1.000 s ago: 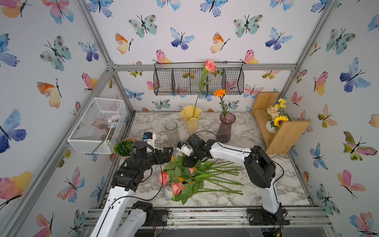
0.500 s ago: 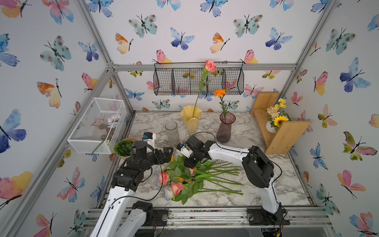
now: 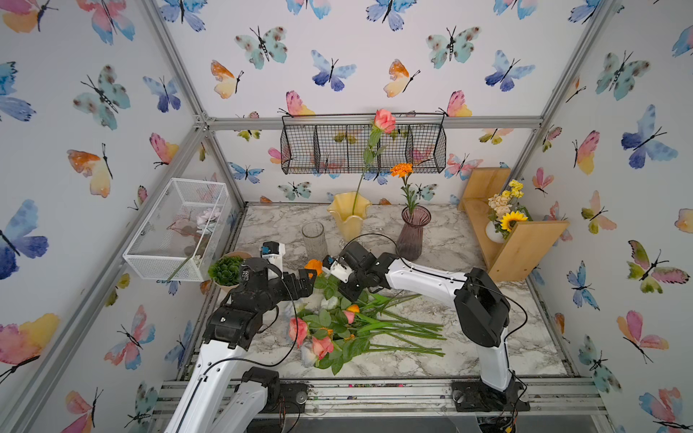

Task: Arrange the flowers in different vases according to their colors
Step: Pick up the flower at the center of the board.

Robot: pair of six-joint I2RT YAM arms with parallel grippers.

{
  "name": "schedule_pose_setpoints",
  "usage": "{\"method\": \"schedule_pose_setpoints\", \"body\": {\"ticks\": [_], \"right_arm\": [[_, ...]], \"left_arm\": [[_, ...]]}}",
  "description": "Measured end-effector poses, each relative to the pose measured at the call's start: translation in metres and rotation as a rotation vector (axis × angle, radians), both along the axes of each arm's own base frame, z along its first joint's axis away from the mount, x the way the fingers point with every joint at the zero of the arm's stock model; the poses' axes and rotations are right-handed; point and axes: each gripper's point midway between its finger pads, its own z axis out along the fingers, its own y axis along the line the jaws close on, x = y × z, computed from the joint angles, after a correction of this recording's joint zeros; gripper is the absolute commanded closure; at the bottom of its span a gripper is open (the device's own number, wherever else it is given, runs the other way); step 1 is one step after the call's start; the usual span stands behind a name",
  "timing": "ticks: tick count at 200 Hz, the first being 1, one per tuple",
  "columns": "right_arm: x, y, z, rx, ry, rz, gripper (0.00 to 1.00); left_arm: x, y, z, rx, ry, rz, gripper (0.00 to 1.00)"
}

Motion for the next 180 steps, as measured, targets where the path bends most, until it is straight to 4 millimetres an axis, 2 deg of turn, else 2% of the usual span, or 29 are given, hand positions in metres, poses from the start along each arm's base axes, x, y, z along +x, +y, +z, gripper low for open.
{"method": "schedule_pose_setpoints", "body": {"ticks": [35,91,116,155,180], "right_arm": [[0.010,0.004,0.022,0.022,-0.093,0.025,0.97],[0.025,0.010,0.046,0.076,-0.193,0.015,0.98],[0.033,0.003,0.072,0.159,-0.265,-0.018,0.97],[0.056,-0.004,0.129,0.331,-0.389,-0.091,0.97],[0.068,-0.007,0.155,0.416,-0.459,-0.122,0.97]], "left_arm": [[0.000,0.000,0.000,0.000,0.000,0.000,0.01],[0.000,0.000,0.000,0.000,0.000,0.001,0.01],[0.000,0.000,0.000,0.000,0.000,0.000,0.01],[0.000,0.000,0.000,0.000,0.000,0.000,0.01],[0.000,0.000,0.000,-0.001,0.000,0.000,0.01]]}}
